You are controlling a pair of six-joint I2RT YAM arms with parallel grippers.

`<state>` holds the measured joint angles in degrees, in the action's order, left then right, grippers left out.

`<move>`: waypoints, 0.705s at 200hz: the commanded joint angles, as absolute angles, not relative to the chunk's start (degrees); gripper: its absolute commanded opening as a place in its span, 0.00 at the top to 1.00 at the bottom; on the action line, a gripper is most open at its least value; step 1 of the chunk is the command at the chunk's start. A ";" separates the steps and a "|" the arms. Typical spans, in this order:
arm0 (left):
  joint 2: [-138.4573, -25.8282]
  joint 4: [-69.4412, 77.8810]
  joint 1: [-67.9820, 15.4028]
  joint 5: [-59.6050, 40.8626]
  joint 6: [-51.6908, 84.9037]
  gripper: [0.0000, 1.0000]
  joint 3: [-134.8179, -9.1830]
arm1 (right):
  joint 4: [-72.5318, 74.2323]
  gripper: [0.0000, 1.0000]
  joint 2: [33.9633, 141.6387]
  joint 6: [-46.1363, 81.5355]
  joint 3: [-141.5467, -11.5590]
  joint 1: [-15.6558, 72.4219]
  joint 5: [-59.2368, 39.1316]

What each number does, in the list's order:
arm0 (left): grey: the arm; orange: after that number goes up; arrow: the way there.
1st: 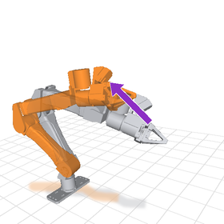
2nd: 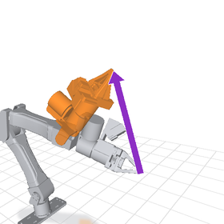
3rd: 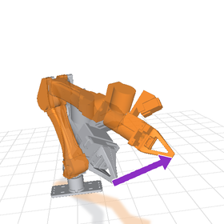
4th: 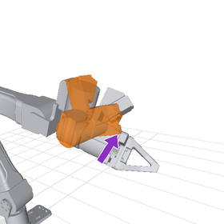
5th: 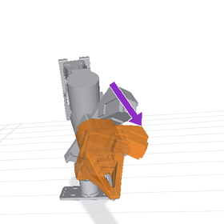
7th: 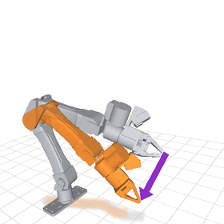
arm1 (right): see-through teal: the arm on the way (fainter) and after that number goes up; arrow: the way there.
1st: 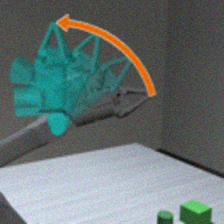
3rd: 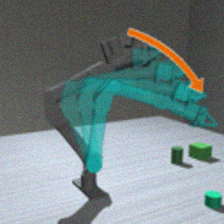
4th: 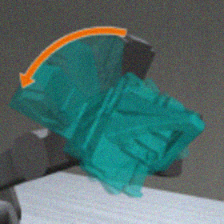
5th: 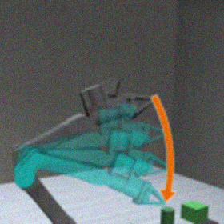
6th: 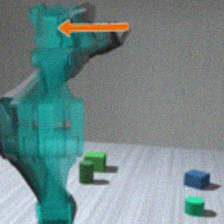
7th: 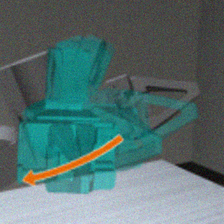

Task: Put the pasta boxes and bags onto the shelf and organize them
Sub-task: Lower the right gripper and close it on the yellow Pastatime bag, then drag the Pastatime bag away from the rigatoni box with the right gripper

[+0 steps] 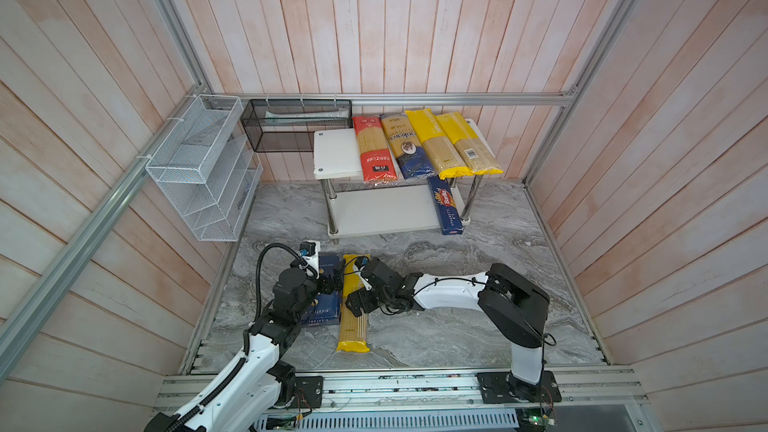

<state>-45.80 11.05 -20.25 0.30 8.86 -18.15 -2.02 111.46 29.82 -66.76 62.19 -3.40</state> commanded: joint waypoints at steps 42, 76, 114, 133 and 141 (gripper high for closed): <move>-45.79 10.81 -19.98 0.35 9.22 0.00 -17.93 | -15.60 0.02 114.42 24.89 -68.99 62.63 8.24; -44.94 10.81 -20.00 0.70 9.39 0.00 -17.64 | -16.68 0.02 114.77 24.46 -67.59 62.02 9.61; -45.69 10.81 -19.95 0.36 9.25 0.00 -17.89 | -13.56 0.02 110.72 25.96 -61.51 59.61 7.76; -46.03 10.81 -19.96 0.27 9.22 0.00 -18.09 | -10.55 0.02 107.64 26.72 -57.24 57.11 5.43; -45.97 10.81 -19.98 0.34 9.18 0.00 -18.02 | -10.12 0.02 106.58 26.73 -56.06 56.25 5.06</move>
